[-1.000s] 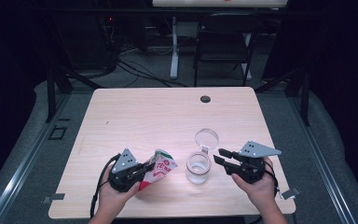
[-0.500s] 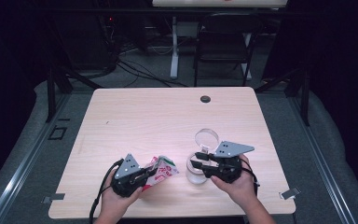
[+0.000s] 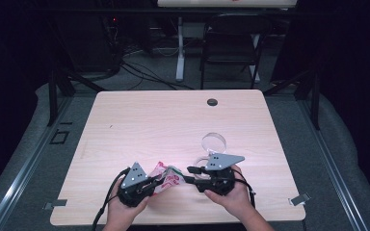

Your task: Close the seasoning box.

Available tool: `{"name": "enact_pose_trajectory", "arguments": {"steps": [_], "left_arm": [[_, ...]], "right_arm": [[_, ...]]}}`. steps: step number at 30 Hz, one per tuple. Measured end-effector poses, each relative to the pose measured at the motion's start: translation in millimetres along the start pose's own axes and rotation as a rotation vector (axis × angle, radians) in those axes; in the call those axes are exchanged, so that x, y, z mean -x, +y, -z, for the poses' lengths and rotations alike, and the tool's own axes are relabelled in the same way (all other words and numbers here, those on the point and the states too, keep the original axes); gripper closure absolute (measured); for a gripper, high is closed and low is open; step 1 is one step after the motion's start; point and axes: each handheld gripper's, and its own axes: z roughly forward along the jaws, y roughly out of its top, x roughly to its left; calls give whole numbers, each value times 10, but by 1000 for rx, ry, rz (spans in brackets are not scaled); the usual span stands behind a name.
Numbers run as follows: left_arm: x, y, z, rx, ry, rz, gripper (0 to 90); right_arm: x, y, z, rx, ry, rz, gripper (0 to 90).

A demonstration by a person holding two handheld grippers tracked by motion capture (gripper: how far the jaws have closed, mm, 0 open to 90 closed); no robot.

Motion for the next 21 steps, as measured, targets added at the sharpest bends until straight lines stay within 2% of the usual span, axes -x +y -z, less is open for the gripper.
{"name": "enact_pose_trajectory", "arguments": {"steps": [6, 8, 10, 14, 21], "left_arm": [[9, -13, 12, 3, 3, 3, 888], [7, -19, 19, 8, 5, 7, 888], [10, -25, 24, 12, 6, 16, 887], [10, -28, 30, 9, 5, 11, 887], [24, -32, 20, 9, 4, 10, 885]], "right_arm": [[-41, -14, -173, -44, 18, 20, 720], [-51, -22, -217, -58, 7, 26, 725], [-53, -26, -245, -70, 6, 33, 737], [-52, -39, -305, -78, 10, 24, 751], [-57, -63, -393, -119, 8, 37, 759]]}}
